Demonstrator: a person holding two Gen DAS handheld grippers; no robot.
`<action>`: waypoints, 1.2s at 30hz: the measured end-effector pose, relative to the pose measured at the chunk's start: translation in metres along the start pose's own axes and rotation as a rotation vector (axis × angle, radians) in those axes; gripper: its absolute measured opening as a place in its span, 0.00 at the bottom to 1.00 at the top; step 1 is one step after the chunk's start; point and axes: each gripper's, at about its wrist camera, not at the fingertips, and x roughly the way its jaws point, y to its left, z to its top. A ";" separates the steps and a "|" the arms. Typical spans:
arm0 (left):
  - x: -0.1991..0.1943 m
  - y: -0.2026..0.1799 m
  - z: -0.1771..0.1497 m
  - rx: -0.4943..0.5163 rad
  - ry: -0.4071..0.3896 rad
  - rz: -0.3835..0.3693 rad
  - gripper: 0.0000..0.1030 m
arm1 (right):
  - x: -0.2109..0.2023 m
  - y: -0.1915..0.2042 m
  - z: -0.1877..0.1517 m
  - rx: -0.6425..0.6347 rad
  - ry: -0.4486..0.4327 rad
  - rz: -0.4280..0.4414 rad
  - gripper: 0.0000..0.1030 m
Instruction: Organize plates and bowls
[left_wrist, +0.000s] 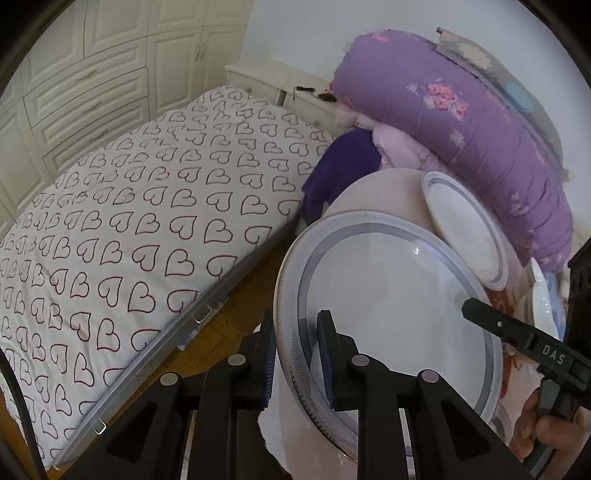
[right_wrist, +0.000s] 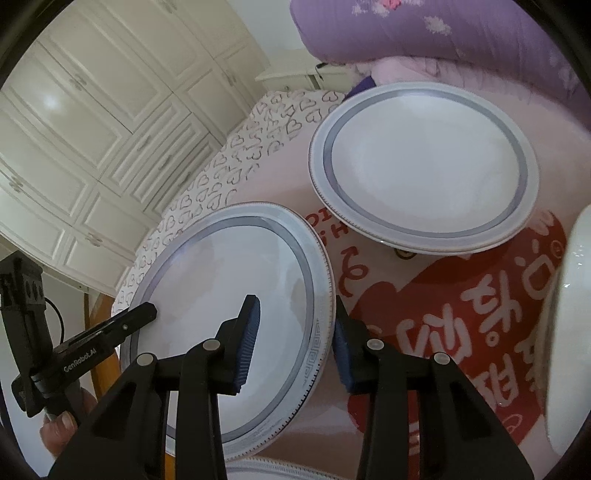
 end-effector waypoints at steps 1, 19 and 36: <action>-0.003 -0.002 -0.002 0.003 -0.003 -0.003 0.17 | -0.003 0.000 -0.001 -0.001 -0.006 0.001 0.37; -0.087 -0.033 -0.066 0.084 -0.046 -0.091 0.17 | -0.103 0.000 -0.060 -0.014 -0.114 -0.008 0.37; -0.116 -0.069 -0.128 0.175 0.018 -0.057 0.17 | -0.132 -0.012 -0.136 0.003 -0.074 -0.021 0.37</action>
